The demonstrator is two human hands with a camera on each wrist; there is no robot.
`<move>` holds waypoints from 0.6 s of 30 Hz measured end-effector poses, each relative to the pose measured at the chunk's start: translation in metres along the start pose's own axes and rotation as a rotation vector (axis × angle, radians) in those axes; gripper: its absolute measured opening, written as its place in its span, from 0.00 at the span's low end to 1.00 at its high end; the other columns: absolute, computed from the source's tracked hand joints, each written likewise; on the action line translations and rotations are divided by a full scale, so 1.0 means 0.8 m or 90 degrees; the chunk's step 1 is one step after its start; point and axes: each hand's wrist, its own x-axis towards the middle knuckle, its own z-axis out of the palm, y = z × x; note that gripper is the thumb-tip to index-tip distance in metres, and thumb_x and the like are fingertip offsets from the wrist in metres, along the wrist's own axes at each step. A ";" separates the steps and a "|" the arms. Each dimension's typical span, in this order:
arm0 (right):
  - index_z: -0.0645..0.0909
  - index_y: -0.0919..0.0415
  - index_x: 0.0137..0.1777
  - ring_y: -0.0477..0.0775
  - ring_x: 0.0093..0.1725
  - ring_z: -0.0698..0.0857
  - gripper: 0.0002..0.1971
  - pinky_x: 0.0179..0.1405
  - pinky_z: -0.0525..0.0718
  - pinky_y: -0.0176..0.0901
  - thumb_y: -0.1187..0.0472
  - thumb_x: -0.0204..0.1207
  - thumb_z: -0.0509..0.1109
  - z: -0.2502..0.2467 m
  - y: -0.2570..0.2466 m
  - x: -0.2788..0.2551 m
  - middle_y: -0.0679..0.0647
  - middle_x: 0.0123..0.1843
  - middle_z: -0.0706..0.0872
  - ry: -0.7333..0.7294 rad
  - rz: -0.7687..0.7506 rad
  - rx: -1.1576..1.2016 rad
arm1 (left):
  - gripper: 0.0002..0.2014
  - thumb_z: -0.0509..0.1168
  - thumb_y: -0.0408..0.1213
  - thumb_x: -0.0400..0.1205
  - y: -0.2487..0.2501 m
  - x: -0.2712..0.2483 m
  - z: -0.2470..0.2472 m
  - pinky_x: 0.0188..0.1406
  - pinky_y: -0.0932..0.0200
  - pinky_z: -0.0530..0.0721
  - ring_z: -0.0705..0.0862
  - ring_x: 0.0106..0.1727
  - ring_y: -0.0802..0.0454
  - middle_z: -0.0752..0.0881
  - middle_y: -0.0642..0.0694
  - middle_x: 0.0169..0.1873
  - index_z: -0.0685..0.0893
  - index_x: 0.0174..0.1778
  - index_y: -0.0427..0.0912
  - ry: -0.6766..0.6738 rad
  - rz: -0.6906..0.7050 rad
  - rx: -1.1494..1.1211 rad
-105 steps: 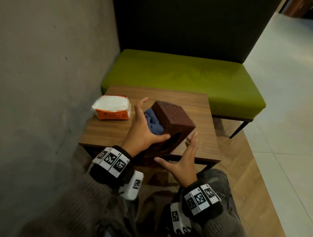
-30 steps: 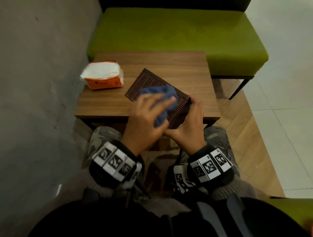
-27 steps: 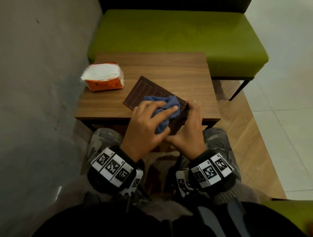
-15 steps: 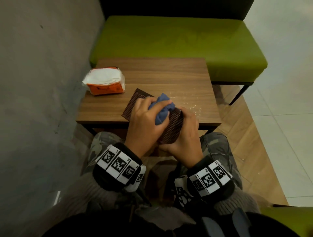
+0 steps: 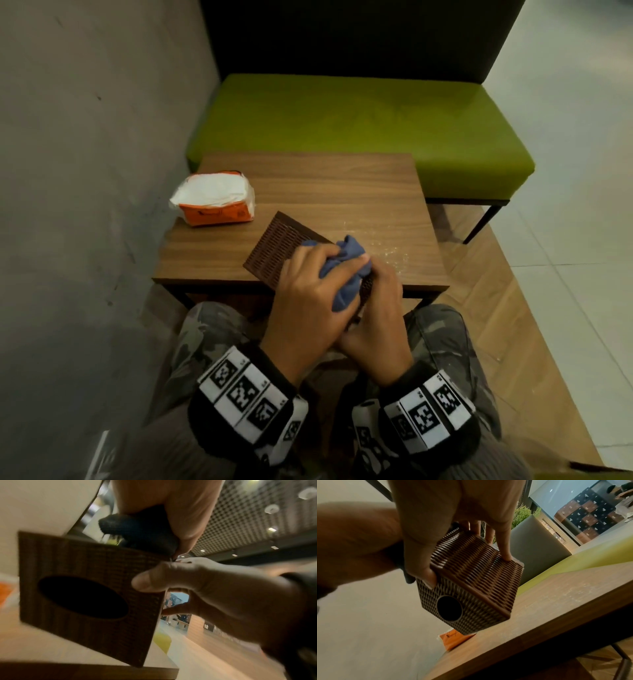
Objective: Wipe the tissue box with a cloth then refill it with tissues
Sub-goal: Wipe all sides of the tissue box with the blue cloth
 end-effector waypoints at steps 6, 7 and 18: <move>0.66 0.61 0.71 0.46 0.63 0.69 0.49 0.66 0.58 0.19 0.43 0.48 0.76 -0.001 0.007 -0.003 0.44 0.63 0.69 -0.026 -0.005 -0.010 | 0.13 0.67 0.38 0.76 -0.081 0.037 -0.018 0.51 0.40 0.80 0.77 0.51 0.43 0.81 0.41 0.47 0.87 0.57 0.48 0.087 -0.258 0.025; 0.65 0.60 0.71 0.46 0.63 0.69 0.49 0.66 0.57 0.19 0.43 0.48 0.76 -0.001 0.007 -0.001 0.43 0.63 0.68 -0.027 -0.006 -0.011 | 0.13 0.68 0.37 0.76 -0.078 0.036 -0.016 0.51 0.41 0.80 0.76 0.52 0.44 0.80 0.42 0.47 0.86 0.57 0.48 0.080 -0.258 0.026; 0.64 0.58 0.72 0.49 0.64 0.71 0.50 0.65 0.60 0.19 0.47 0.47 0.79 -0.002 0.016 -0.007 0.45 0.64 0.70 -0.068 0.004 -0.005 | 0.14 0.68 0.37 0.76 -0.108 0.035 -0.009 0.53 0.42 0.80 0.77 0.53 0.43 0.80 0.41 0.47 0.86 0.58 0.49 0.067 -0.262 -0.015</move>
